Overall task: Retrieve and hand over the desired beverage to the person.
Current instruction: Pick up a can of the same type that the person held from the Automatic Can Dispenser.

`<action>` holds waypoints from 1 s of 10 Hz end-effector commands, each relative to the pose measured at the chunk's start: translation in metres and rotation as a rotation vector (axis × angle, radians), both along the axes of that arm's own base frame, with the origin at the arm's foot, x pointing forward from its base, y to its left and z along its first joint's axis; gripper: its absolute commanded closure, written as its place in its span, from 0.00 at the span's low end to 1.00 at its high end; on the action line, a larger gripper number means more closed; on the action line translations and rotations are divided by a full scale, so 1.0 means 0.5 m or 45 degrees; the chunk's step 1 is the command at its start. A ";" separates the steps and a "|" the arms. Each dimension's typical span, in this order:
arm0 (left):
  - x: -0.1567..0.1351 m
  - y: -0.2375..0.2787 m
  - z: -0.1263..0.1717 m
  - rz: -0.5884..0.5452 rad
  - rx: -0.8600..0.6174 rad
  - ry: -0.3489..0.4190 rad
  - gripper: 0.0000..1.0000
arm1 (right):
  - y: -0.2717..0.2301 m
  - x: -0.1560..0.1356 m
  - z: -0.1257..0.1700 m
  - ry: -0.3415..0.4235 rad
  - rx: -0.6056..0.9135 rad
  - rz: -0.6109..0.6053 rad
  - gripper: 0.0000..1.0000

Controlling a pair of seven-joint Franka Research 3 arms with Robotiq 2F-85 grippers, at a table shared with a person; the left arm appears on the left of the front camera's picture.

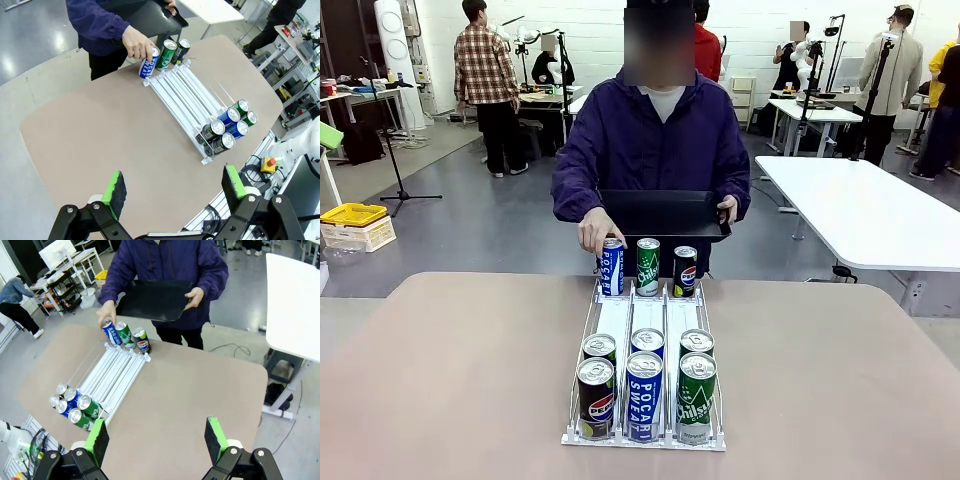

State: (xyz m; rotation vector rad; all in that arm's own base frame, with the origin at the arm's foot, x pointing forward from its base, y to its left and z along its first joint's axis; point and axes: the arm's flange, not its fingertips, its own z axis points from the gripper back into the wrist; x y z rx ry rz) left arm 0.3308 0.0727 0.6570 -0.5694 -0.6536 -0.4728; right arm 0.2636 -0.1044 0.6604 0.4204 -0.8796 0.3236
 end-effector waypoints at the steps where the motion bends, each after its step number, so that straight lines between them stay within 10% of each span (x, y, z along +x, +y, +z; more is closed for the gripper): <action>1: 0.002 0.004 0.003 -0.019 -0.004 -0.014 0.00 | 0.000 0.001 -0.001 0.000 0.005 0.010 0.00; 10: 0.002 0.004 0.003 -0.019 -0.004 -0.014 0.00 | 0.000 0.001 -0.001 0.000 0.005 0.010 0.00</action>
